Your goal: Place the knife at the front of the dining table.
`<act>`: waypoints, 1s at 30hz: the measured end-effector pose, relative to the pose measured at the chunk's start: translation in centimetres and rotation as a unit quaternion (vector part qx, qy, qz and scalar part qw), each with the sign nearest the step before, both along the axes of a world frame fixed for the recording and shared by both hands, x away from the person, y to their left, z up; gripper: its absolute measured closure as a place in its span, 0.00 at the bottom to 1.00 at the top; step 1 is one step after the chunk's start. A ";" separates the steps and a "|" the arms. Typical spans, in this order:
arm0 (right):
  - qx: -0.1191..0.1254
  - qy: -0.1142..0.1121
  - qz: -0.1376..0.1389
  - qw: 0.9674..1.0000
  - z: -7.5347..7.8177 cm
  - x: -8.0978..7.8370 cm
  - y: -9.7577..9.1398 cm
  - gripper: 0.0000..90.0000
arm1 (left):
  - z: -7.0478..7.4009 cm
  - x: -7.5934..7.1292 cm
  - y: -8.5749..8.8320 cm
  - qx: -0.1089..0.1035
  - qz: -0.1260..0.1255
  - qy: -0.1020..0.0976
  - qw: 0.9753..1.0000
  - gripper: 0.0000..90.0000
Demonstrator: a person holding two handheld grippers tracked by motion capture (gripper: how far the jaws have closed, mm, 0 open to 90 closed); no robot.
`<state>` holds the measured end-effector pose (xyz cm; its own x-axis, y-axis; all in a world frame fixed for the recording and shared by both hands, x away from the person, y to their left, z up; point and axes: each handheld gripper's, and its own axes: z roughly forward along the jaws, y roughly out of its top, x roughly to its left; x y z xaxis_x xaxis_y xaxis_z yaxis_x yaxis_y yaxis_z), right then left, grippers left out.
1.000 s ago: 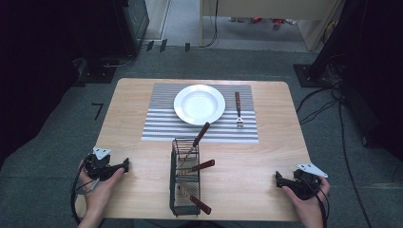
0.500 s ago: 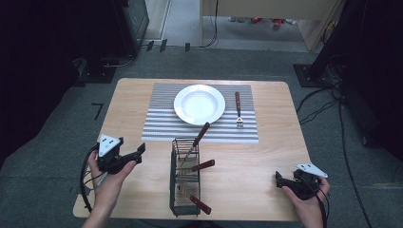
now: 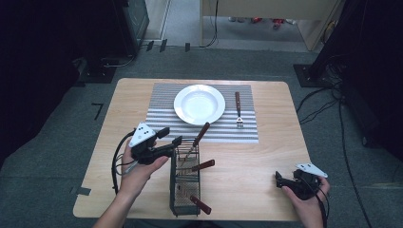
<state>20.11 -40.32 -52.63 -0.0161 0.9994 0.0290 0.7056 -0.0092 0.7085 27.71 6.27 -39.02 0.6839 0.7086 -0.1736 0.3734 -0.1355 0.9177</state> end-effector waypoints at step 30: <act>0.000 -0.001 0.000 1.000 0.0 0.0 0.0 0.00 | 1.1 3.0 -6.2 0.059 -0.084 0.046 0.994 0.67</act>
